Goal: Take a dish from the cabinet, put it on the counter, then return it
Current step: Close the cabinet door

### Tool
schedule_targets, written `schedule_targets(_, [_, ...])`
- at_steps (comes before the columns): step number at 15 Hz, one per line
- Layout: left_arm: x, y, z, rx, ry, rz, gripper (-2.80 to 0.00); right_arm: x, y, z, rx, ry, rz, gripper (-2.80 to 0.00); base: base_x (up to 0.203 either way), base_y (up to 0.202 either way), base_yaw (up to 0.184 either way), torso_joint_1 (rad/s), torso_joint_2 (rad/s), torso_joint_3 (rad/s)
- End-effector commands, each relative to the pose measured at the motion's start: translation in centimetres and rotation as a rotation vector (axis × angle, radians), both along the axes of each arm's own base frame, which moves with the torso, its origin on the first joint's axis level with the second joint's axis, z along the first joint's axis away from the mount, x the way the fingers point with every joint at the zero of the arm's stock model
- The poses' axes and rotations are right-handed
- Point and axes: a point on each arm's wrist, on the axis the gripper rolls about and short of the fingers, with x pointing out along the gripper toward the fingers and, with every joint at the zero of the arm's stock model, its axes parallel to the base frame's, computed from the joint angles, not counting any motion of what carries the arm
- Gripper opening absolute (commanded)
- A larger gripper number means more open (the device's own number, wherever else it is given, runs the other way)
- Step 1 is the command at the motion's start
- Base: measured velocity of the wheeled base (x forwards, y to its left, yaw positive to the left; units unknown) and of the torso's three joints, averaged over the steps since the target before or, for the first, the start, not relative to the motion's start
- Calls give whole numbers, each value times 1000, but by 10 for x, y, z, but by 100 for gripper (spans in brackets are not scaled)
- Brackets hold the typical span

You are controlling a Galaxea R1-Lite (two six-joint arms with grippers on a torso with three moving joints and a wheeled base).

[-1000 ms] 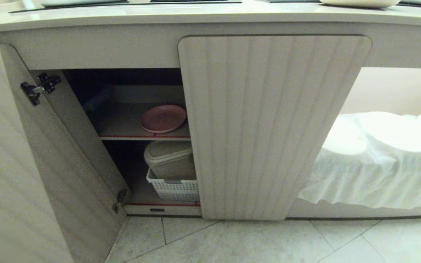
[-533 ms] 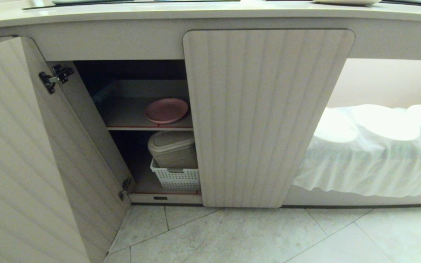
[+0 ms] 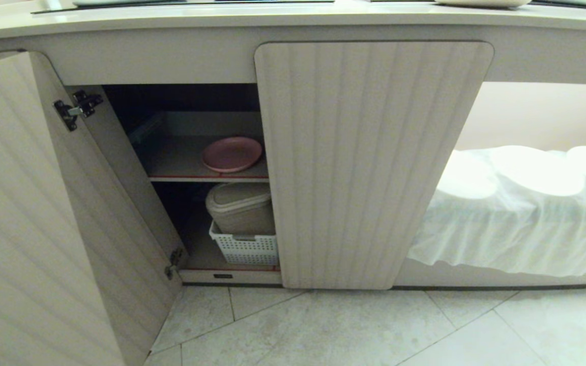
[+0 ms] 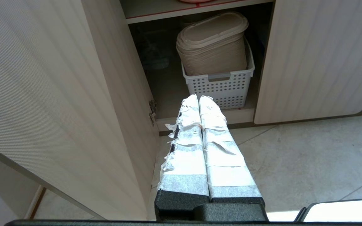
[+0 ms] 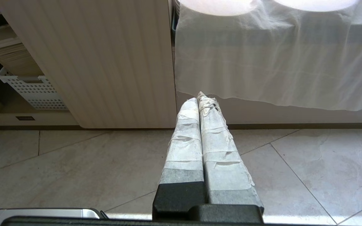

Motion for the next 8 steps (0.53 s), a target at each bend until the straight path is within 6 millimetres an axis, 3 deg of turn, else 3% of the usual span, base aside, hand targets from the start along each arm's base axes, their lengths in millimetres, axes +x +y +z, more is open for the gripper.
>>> schedule_targets(1, [0, 0, 0, 0, -1, 0, -280, 0, 0, 0, 0, 0, 0, -280, 0, 0, 0, 0, 0, 0])
schedule_targets(8, [0, 0, 0, 1, 1, 0, -280, 0, 0, 0, 0, 0, 0, -280, 0, 0, 0, 0, 0, 0])
